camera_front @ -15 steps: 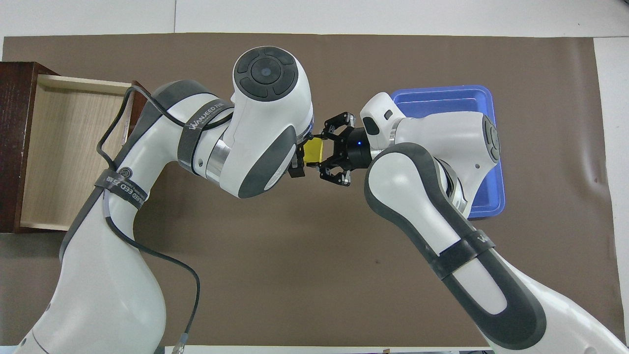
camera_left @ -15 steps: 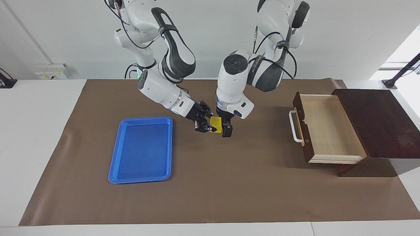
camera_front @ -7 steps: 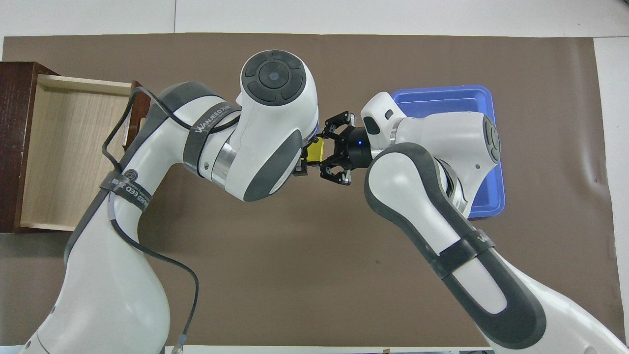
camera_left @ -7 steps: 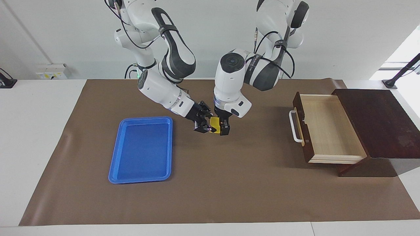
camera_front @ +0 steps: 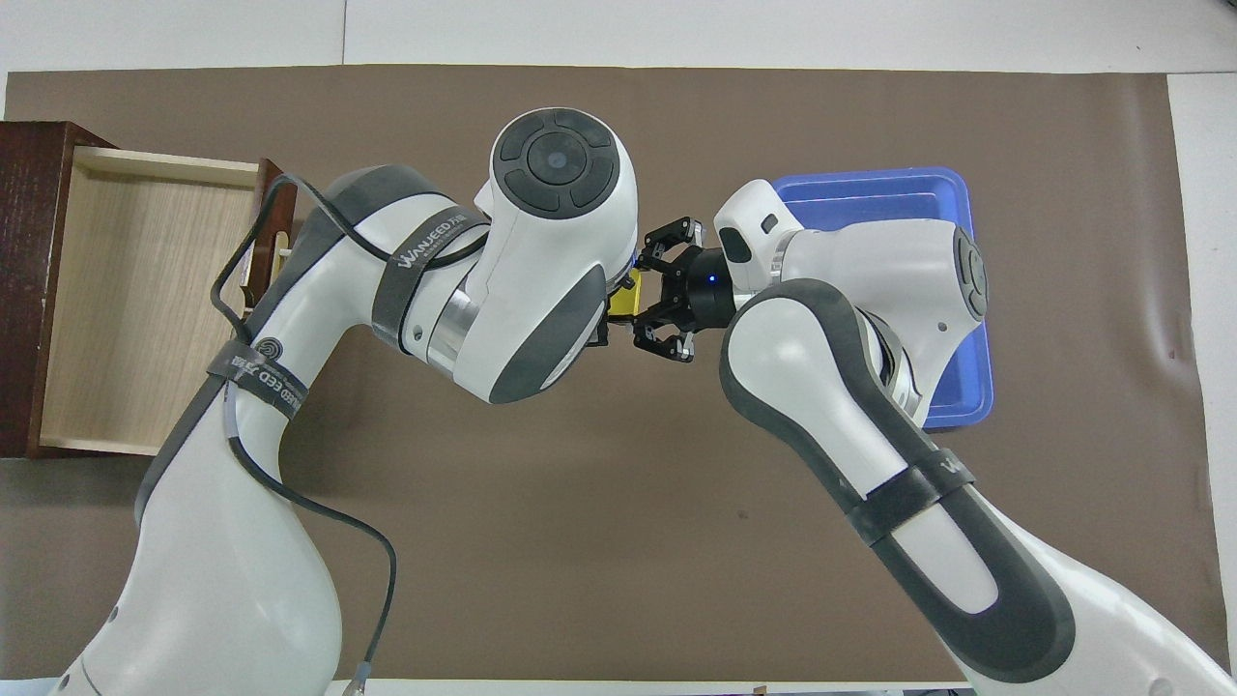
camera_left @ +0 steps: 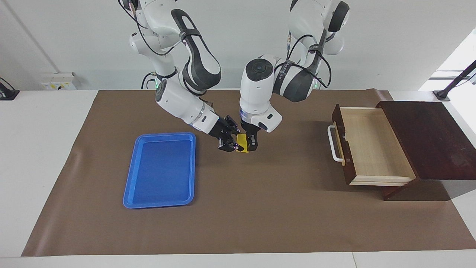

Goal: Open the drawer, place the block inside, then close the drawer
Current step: 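Grasp the yellow block with the left gripper from the right gripper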

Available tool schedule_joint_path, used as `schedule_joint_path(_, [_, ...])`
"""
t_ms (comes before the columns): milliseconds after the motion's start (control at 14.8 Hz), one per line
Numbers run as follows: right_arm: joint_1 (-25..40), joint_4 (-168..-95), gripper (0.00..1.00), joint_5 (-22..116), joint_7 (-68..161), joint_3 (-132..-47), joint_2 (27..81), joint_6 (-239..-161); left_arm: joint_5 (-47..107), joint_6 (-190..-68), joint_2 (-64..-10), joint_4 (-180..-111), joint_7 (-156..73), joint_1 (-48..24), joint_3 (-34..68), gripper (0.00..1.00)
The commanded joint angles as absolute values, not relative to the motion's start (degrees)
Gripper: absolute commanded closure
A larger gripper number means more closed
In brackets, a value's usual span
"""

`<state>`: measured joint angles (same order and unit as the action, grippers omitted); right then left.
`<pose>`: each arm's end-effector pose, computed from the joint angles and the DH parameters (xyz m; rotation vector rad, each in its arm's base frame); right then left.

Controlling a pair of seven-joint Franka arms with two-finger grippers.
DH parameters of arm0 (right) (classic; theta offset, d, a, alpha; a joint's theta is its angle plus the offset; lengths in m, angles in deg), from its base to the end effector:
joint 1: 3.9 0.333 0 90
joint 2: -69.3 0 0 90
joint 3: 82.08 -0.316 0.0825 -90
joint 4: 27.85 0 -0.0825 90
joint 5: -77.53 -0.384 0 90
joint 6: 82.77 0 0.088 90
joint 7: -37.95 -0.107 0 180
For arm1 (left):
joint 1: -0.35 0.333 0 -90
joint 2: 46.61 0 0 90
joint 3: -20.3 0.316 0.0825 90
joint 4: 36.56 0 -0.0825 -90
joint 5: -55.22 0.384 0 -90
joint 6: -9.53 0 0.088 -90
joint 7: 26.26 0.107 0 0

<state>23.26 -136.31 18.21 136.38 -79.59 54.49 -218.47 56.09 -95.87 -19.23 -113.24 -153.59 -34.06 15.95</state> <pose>0.5757 0.2773 0.3950 -1.8794 -1.6719 -0.8271 0.5541 -0.4301 0.4582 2.2241 2.1803 -0.0264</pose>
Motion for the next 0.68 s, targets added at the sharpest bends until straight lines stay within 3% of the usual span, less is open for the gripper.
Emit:
schedule_joint_path(0, [23.1,-136.6,1.00,19.1,134.7,-80.0,54.9,-218.9,56.4,-95.2,-18.6,-111.7,-153.2,-35.0,16.5,1.00])
schedule_joint_path(203, [23.0,-136.7,1.00,19.1,133.8,-80.0,54.9,-218.8,56.4,-95.2,-18.6,-111.7,-153.1,-35.0,16.5,1.00])
schedule_joint_path(270, [23.1,-136.6,0.32,19.1,133.2,-80.0,54.9,-218.8,56.4,-95.2,-18.6,-111.7,-152.8,-35.0,16.5,1.00])
schedule_joint_path(338, [23.2,-136.6,0.00,19.1,132.9,-80.0,55.0,-218.7,56.4,-95.2,-18.7,-111.7,-152.4,-35.0,16.5,1.00])
schedule_joint_path(608, [23.3,-136.7,0.00,19.1,131.7,-79.9,55.2,-218.6,56.4,-95.1,-18.8,-111.7,-151.4,-34.9,16.5,1.00])
